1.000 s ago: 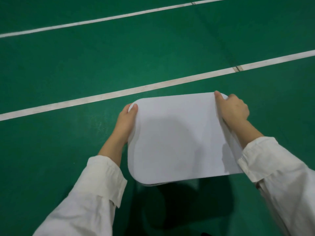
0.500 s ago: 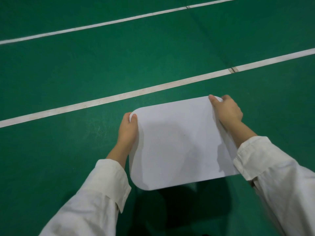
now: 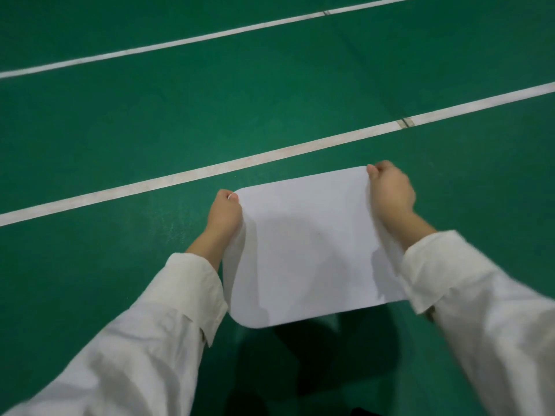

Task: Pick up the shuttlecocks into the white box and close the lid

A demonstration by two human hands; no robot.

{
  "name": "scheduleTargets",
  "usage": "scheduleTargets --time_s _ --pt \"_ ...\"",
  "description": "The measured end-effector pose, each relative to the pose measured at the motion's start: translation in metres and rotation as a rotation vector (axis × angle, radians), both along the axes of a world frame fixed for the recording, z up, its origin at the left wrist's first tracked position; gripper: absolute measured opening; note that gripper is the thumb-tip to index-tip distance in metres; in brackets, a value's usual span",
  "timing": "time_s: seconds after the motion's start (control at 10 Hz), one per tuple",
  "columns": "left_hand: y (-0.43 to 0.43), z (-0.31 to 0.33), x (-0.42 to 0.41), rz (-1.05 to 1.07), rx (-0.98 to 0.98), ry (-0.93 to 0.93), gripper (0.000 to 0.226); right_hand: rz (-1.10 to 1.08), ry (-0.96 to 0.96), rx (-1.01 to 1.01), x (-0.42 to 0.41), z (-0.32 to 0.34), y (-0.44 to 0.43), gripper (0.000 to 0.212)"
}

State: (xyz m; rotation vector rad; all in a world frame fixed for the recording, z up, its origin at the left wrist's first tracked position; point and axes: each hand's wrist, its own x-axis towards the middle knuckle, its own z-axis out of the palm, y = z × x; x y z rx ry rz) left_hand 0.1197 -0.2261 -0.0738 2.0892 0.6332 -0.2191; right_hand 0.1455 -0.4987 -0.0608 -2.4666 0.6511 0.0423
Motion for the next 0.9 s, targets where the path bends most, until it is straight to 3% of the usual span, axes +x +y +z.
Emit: scheduleTargets --time_s 0.1,0.3,0.4,0.6,0.8,0.9 --pt "-0.006 -0.015 -0.017 -0.033 0.166 -0.179 0.031 0.285 -0.193 -0.371 -0.026 -0.018 0.021 0.039" --pt "-0.009 -0.016 -0.019 -0.110 0.315 -0.219 0.036 0.605 -0.076 -0.352 -0.084 -0.026 0.044 0.061" --pt "-0.022 -0.013 -0.038 -0.262 0.596 -0.301 0.045 0.600 -0.071 -0.356 -0.094 -0.025 0.045 0.067" --pt "-0.053 -0.023 -0.115 -0.565 0.681 -0.357 0.046 0.575 -0.116 -0.357 -0.097 -0.025 0.045 0.057" --pt "-0.052 -0.015 -0.111 -0.541 0.676 -0.336 0.045 0.558 -0.099 -0.377 -0.098 -0.017 0.052 0.060" --pt "-0.046 -0.007 -0.106 -0.599 0.620 -0.309 0.044 0.595 0.009 -0.408 -0.092 0.001 0.058 0.049"
